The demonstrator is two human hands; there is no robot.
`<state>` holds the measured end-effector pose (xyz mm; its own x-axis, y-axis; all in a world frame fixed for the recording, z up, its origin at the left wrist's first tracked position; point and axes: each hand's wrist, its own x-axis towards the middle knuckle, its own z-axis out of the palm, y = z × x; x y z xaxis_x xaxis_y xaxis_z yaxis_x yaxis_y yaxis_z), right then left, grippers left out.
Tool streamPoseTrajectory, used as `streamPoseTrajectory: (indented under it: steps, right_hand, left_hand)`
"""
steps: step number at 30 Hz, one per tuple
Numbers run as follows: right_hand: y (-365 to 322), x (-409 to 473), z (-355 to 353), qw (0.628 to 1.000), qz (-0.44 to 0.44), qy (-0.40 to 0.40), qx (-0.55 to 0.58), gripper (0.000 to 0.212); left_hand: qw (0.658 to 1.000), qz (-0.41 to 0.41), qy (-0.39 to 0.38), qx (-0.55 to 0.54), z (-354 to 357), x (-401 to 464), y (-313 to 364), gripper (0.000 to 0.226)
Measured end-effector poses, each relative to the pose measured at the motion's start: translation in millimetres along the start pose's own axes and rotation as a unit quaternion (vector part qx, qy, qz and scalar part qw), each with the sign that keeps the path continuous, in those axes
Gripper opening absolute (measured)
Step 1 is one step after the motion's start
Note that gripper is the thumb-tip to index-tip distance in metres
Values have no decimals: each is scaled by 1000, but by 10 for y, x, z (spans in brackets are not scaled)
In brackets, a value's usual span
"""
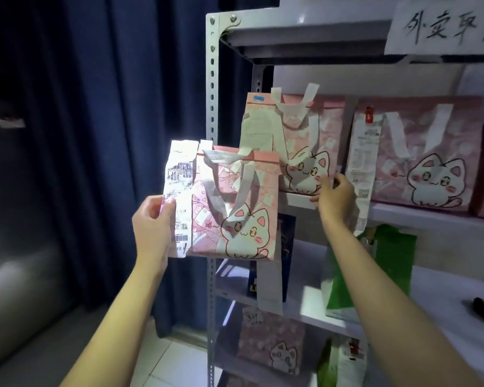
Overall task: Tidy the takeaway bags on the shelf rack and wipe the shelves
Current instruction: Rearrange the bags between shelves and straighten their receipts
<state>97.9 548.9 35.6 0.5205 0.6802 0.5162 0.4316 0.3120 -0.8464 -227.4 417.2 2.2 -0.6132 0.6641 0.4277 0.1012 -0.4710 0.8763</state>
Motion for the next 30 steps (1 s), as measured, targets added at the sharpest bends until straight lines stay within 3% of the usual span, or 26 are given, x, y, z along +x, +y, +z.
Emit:
streamPoseTrajectory:
  steps: [5,20,30]
  right_hand:
    - [-36,26,30,998,30,60,14,36]
    - [-654,-681,-132,990,71,123,-13,28]
    - [-930,-1443,-499,990,73,123,9,21]
  left_hand:
    - [1000,3,5,-11,-121,61,31,12]
    - [998,-12,44,-33,-1130,48,298,11]
    - [998,-6,57,-39,-1692,-200,497,9]
